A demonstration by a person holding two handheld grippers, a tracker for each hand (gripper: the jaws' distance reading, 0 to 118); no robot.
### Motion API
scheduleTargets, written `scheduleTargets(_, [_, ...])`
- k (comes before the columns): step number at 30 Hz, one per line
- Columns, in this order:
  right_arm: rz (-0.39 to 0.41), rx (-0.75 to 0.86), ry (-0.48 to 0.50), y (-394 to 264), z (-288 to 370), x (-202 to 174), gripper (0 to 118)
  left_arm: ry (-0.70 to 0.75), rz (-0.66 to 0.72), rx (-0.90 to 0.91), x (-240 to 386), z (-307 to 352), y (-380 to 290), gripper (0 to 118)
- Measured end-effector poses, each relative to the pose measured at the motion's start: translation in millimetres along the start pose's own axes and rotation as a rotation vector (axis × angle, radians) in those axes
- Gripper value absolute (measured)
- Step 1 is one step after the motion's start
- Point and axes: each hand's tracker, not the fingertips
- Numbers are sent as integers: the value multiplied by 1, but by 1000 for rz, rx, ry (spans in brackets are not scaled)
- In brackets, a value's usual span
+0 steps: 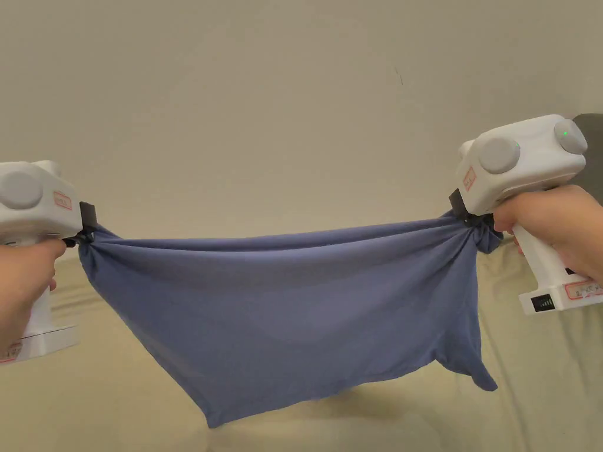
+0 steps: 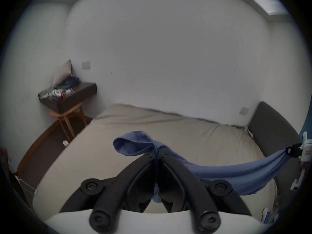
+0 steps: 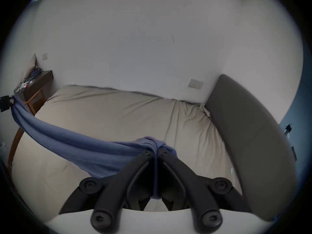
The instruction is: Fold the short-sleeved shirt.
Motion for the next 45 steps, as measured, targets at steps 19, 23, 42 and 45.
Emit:
scheduleTargets(19, [67, -96, 201, -340, 37, -25, 4, -129, 49, -258, -63, 86, -283, 0])
scheduleTargets(23, [62, -119, 216, -382, 67, -30, 4, -136, 101, -306, -90, 114, -320, 0])
scheduleTargets(42, [-129, -470, 258, -501, 64, -47, 4, -59, 140, -547, -150, 105, -441, 0])
scheduleTargets(45, [-125, -462, 242, -511, 56, -55, 4, -63, 154, -513, -151, 107, -442, 0])
